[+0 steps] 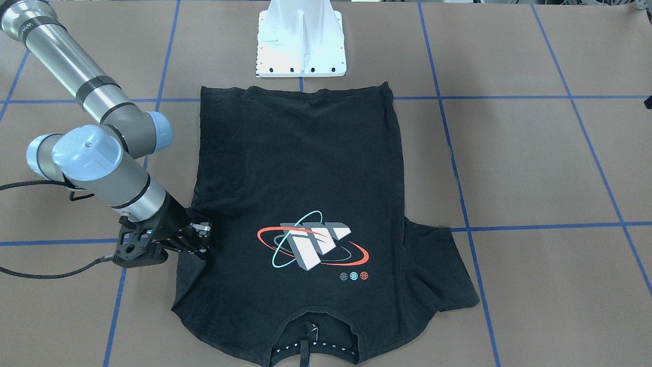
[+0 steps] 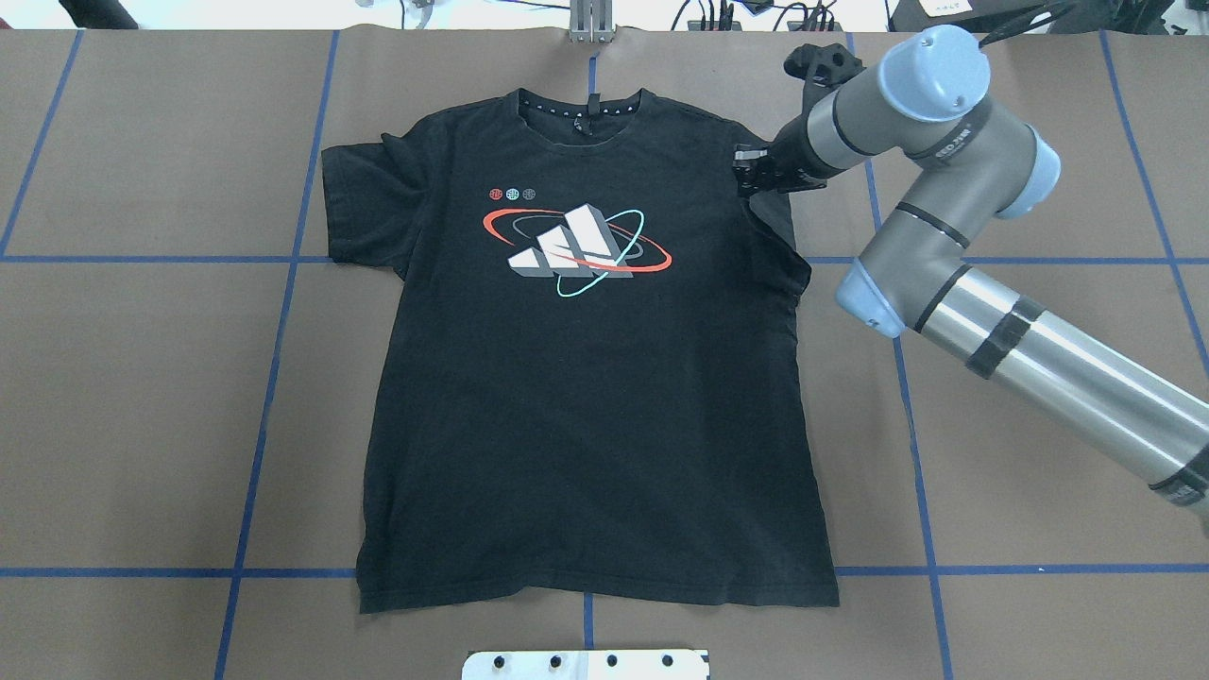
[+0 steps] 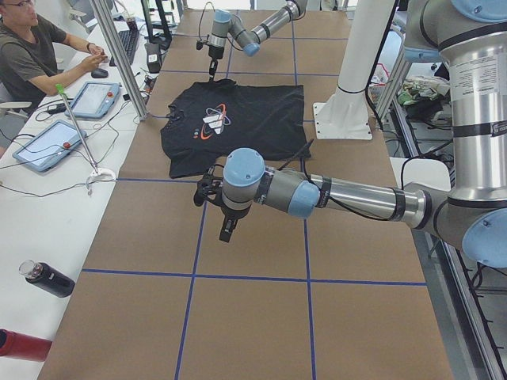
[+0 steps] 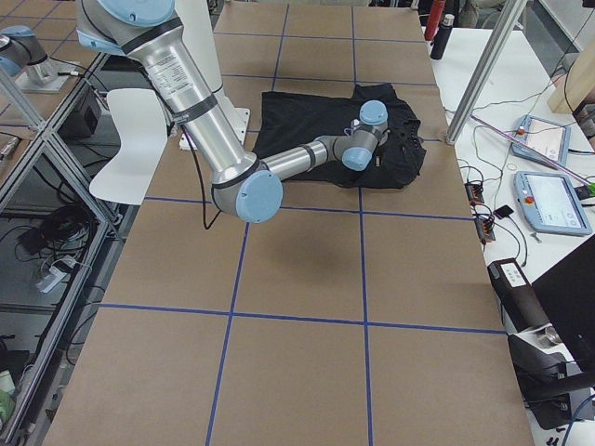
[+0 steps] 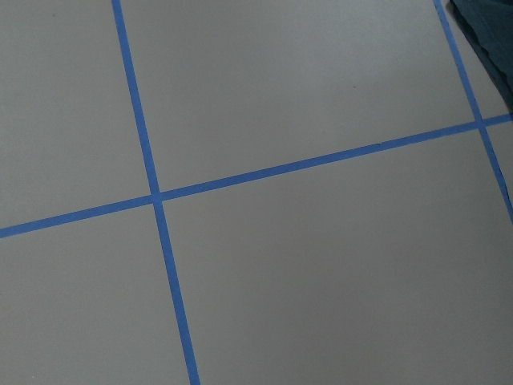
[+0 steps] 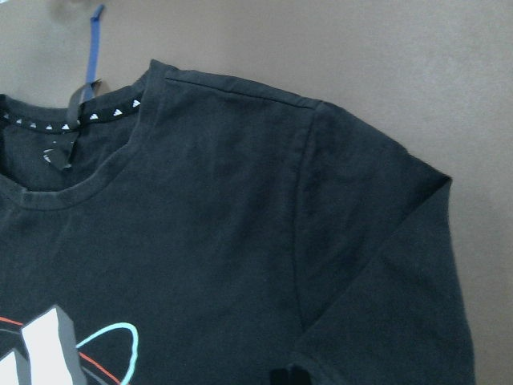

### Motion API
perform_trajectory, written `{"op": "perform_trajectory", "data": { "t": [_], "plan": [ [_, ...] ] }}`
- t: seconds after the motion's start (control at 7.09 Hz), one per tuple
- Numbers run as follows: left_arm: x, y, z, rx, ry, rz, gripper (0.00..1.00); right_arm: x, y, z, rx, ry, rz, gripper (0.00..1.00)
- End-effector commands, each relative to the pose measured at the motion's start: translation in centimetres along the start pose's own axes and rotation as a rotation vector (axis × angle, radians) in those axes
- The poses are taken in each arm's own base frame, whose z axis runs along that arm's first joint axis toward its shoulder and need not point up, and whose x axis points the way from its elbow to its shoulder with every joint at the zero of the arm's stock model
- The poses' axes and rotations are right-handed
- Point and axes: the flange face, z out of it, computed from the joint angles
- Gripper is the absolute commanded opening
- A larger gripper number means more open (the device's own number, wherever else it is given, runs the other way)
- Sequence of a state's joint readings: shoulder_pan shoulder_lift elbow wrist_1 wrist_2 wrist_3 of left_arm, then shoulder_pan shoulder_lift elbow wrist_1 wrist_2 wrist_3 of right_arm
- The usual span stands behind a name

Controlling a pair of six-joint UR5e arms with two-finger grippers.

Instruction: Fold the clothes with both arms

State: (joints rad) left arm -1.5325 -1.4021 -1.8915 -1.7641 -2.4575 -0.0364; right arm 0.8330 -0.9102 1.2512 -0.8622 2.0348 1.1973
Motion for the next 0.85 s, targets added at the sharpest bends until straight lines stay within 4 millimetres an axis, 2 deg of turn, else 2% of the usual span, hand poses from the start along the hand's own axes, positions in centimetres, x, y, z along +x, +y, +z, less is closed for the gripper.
{"op": "perform_trajectory", "data": {
  "t": [0.0,0.28,0.42,0.56,0.71],
  "plan": [
    [0.1,0.0,-0.1,0.002,0.0,0.0,1.0,-6.0,1.3,2.7,0.025,0.022,0.019,0.0],
    [0.2,0.0,0.0,0.001,0.002,0.0,1.0,-6.6,1.5,3.9,0.027,0.039,0.018,0.0],
    [0.3,-0.1,-0.1,0.003,0.004,0.002,1.0,-6.8,2.0,4.3,0.035,0.043,0.013,0.37],
    [0.7,-1.3,-0.2,0.012,0.005,0.018,1.0,-7.0,2.1,4.2,0.039,0.036,0.009,0.99],
    [1.6,-4.1,-0.8,0.039,0.008,0.015,1.0,-7.1,2.2,3.9,0.043,0.027,0.006,1.0]
  ]
}}
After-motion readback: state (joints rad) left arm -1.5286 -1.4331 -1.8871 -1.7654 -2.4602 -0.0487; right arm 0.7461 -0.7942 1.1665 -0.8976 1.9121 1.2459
